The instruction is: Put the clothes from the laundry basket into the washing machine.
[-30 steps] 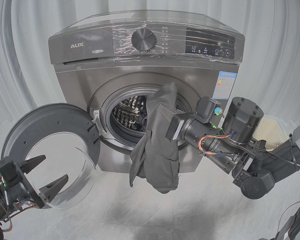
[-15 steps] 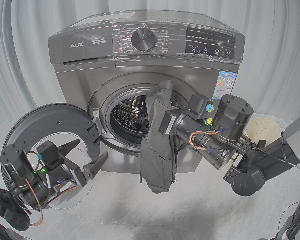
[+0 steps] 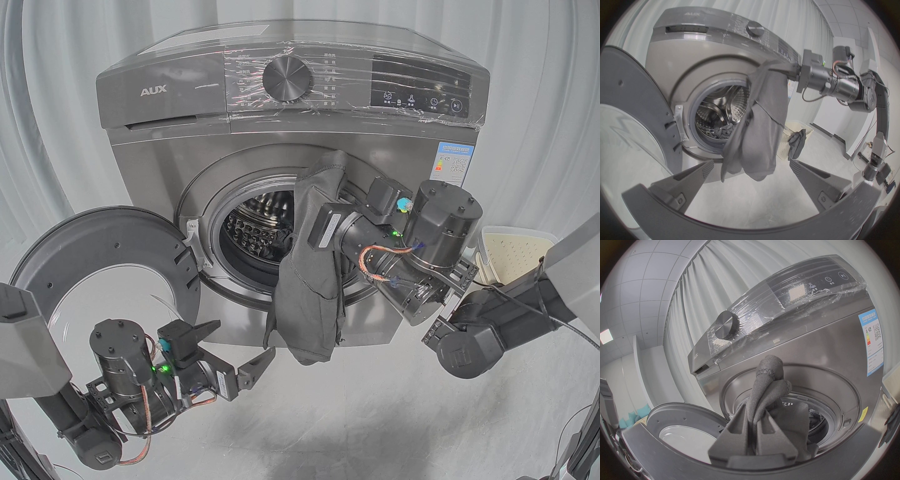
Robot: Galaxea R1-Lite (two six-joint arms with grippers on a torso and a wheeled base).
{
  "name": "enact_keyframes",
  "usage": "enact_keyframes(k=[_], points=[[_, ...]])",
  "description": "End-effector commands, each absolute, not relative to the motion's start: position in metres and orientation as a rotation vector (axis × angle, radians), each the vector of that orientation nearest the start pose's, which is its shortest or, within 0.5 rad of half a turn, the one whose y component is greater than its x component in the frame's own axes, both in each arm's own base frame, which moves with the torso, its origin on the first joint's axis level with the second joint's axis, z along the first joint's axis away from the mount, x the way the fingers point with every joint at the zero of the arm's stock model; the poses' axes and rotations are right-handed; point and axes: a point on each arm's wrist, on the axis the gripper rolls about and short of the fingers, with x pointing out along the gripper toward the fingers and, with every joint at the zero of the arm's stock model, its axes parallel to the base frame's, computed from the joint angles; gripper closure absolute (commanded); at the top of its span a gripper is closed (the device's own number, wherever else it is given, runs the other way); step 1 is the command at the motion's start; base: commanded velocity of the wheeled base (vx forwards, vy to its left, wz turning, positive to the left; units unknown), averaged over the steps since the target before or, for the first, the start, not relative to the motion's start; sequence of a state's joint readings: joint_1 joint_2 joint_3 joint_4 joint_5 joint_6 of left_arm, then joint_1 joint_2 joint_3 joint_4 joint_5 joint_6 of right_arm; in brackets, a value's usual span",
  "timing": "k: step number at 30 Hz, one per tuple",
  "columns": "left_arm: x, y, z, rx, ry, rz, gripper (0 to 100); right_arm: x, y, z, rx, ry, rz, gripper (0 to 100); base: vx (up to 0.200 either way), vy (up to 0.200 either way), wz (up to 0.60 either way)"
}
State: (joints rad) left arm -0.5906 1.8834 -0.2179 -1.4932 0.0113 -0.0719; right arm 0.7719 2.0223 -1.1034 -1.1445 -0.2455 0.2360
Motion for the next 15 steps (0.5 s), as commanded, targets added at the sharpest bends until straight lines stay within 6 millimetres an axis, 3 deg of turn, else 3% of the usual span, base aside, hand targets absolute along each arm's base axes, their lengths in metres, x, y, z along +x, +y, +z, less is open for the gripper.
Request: enact_keyframes(k=[1, 7, 15], points=[[0.216, -0.154, 0.062, 0.001, 0.256, -0.595, 0, 0.293, 0.274, 0.195, 0.340, -0.136, 0.538, 100, 0.000, 0.000, 0.00], [0.224, -0.172, 0.043, -0.012, 0.295, -0.624, 0, 0.294, 0.275, 0.191, 0.347, -0.130, 0.539, 100, 0.000, 0.000, 0.00], [0.230, -0.180, 0.037, -0.030, 0.298, -0.632, 0, 0.294, 0.276, 0.189, 0.347, -0.122, 0.538, 100, 0.000, 0.000, 0.00]])
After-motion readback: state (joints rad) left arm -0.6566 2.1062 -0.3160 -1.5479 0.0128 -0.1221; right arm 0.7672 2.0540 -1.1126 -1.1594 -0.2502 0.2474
